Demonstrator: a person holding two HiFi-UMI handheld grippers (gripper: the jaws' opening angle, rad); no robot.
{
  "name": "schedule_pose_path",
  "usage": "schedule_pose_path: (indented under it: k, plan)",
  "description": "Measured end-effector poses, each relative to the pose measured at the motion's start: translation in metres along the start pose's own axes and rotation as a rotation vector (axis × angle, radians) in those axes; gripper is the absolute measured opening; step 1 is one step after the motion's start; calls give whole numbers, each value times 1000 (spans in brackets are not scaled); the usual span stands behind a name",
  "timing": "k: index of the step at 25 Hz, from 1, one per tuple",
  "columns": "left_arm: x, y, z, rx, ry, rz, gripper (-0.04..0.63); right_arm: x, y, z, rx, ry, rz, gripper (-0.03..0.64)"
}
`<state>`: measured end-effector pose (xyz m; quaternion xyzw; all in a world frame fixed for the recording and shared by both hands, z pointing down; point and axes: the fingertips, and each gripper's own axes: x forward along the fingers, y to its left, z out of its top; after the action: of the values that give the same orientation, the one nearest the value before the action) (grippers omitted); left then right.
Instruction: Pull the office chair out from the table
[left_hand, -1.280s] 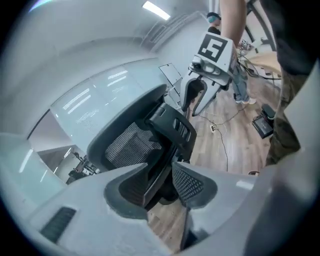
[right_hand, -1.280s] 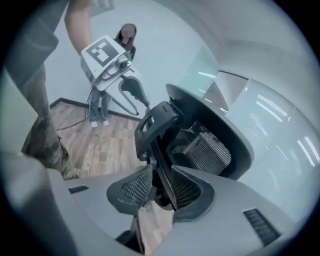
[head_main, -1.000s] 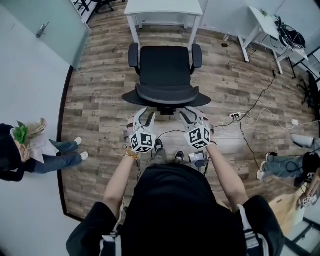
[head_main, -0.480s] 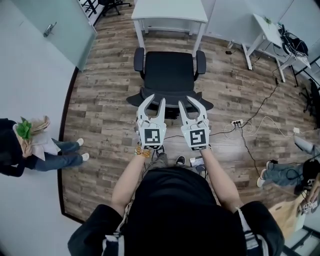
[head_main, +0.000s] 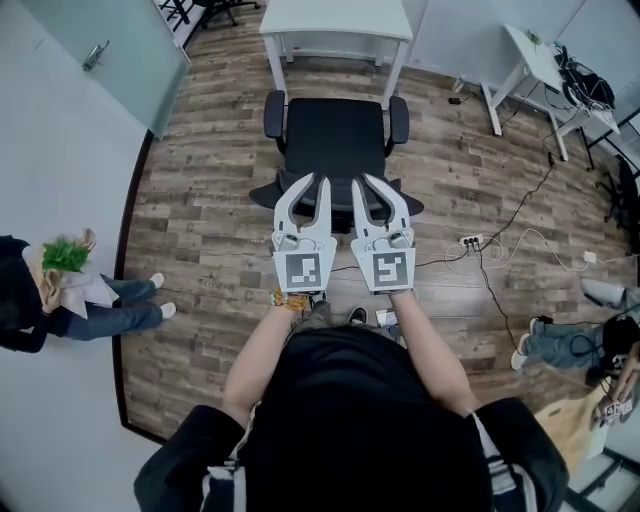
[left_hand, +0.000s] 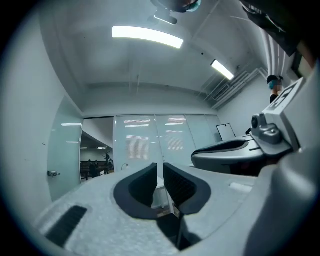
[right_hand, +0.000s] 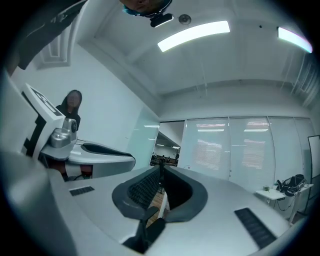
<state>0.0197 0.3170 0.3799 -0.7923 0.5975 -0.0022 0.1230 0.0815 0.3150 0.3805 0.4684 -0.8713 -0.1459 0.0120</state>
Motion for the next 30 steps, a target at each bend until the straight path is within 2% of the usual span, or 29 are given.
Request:
schedule_pose_path:
  k: [5, 13, 17, 30]
  plan:
    - [-3, 2, -6, -39, 3, 22, 34, 2, 4, 2, -6, -14, -8, 15]
    - [-6, 0, -16, -61, 6, 7, 18, 4, 10, 0, 28, -10, -11, 7]
    - [-5, 0, -9, -73, 14, 7, 18, 2, 11, -5, 57, 3, -6, 6]
    - [-10, -2, -27, -72, 36, 6, 18, 1, 16, -18, 63, 30, 18, 5]
